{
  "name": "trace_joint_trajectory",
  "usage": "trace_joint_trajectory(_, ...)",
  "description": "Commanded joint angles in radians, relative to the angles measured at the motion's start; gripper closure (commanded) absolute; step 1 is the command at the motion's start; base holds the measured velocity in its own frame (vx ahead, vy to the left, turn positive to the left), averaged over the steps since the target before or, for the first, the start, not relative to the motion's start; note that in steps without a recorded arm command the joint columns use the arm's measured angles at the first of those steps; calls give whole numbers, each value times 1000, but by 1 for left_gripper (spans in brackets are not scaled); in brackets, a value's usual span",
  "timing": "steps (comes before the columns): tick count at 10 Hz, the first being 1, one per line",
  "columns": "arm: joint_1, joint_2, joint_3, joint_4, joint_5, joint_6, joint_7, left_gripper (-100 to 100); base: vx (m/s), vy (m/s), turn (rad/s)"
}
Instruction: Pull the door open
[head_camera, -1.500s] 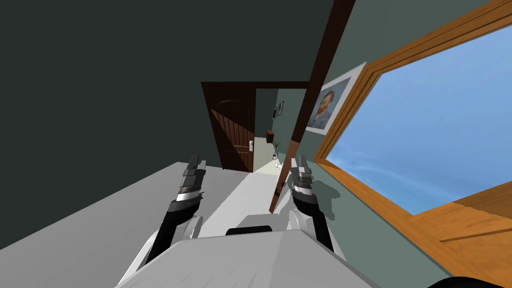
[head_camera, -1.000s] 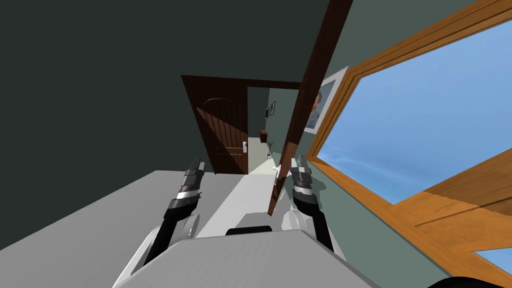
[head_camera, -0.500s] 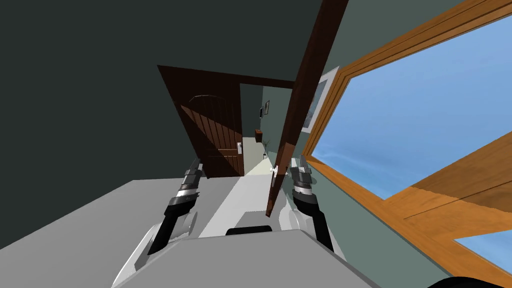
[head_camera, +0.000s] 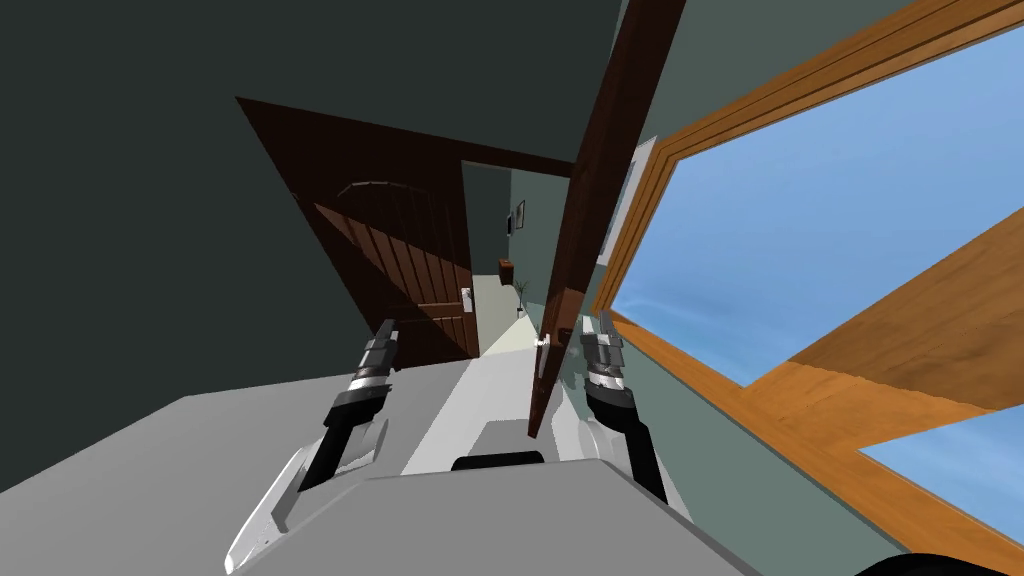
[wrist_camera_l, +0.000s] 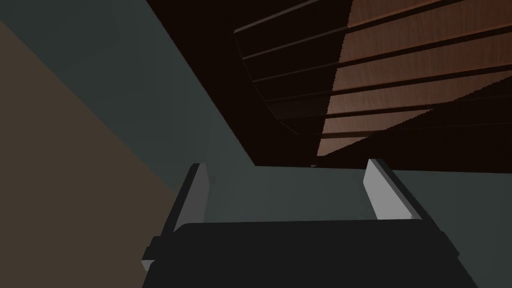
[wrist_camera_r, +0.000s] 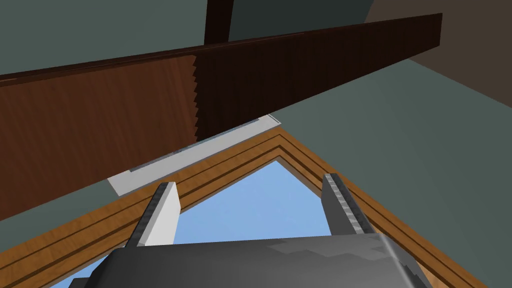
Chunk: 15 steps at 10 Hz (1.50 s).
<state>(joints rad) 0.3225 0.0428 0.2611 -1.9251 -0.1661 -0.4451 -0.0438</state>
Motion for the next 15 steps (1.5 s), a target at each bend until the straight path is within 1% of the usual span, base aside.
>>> trace_joint_trajectory(1,-14,1,30,27,-8,13,16,-100,98,38,-226)
trace_joint_trajectory(6,-85,6,132,146,-29,41,61,-100,97,42,-207)
trace_joint_trajectory(10,-142,4,216,243,-47,64,98,-100,87,45,-209)
trace_joint_trajectory(11,-142,4,216,243,-47,64,98,-100,55,29,-35)
trace_joint_trajectory(15,-197,-5,296,337,-64,86,134,-100,67,40,-195)
